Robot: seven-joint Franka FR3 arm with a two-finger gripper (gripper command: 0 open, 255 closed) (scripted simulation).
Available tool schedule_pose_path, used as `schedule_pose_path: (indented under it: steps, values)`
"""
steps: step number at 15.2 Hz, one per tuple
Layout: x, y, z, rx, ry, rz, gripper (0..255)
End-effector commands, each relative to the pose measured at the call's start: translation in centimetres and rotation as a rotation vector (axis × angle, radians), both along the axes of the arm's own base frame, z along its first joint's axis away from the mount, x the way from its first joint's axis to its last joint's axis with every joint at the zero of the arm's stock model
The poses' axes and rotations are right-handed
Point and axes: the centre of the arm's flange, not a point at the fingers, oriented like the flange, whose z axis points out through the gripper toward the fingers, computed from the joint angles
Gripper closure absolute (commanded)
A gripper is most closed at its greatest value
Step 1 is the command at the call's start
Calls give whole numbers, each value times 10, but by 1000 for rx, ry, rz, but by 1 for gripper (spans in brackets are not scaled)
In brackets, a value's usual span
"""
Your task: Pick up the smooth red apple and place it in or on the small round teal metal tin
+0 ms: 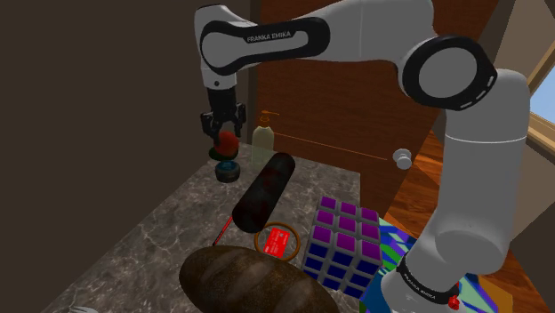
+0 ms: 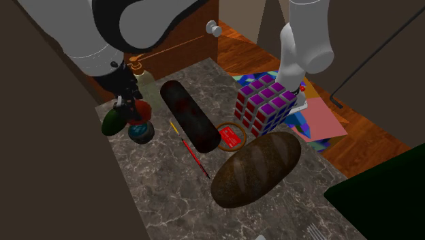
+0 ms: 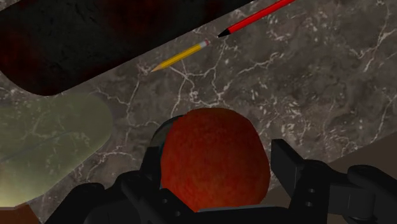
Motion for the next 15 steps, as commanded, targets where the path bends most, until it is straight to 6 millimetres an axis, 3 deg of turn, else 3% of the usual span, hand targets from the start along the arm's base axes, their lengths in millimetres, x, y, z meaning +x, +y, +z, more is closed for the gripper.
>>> schedule_pose_path:
  steps: [1,15]
  values:
    - [21,-30,2,0,0,1,255]
    - [21,-30,-72,0,0,1,255]
